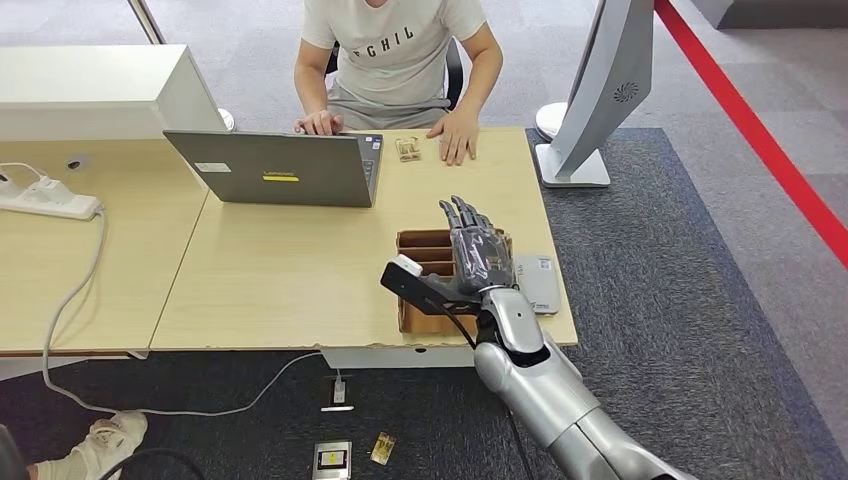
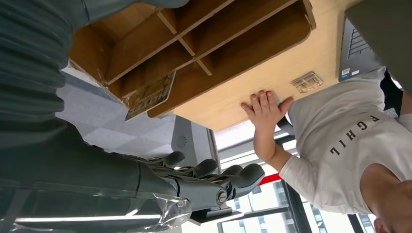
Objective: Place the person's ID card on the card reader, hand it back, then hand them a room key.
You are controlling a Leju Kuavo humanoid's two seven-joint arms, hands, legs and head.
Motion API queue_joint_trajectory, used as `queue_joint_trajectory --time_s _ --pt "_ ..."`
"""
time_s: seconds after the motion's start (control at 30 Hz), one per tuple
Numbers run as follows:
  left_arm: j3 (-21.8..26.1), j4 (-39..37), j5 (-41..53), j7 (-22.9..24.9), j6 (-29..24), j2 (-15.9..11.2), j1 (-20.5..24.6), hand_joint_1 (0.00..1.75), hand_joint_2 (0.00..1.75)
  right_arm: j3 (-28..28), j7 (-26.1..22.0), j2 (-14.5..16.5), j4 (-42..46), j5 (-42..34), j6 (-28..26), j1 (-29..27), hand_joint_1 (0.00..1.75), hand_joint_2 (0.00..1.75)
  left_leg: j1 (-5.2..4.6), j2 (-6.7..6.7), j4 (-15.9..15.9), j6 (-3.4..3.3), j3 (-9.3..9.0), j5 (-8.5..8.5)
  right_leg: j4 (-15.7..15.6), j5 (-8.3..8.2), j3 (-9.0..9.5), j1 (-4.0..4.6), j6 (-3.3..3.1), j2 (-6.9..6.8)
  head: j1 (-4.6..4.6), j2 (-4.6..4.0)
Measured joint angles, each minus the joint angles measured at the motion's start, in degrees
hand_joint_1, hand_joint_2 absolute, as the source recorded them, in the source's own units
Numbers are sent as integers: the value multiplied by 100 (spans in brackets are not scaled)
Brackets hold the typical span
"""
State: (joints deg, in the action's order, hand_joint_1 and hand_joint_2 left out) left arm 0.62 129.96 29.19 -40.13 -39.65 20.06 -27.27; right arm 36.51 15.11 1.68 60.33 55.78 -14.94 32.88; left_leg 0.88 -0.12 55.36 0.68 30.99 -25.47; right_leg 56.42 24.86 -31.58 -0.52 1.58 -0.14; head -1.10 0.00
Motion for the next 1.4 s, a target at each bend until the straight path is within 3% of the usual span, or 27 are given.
queue_joint_trajectory --time_s 0.3,0.63,0.97,1.4 --pt "-64 -10 -293 37 0 0 -76 0 175 23 238 63 -942 85 -272 367 0 175 0 0 1 0 -2 0 -1 0 -1 -1 0 0 0 0" --pt "1 -63 -429 31 0 0 -107 0 175 -86 699 -223 -1580 163 -492 633 0 175 -2 1 3 0 -4 0 -2 0 -1 -2 0 1 1 0" --pt "16 -79 -196 8 0 0 -86 0 175 -262 956 -562 -1544 143 -431 542 0 175 -2 1 4 0 -5 0 -2 -1 -1 -2 0 1 1 0" --pt "31 -78 -377 2 0 0 -31 0 175 -454 871 -690 -1052 -502 -286 308 0 175 -2 1 4 0 -5 0 -2 -1 0 -2 0 1 1 0"
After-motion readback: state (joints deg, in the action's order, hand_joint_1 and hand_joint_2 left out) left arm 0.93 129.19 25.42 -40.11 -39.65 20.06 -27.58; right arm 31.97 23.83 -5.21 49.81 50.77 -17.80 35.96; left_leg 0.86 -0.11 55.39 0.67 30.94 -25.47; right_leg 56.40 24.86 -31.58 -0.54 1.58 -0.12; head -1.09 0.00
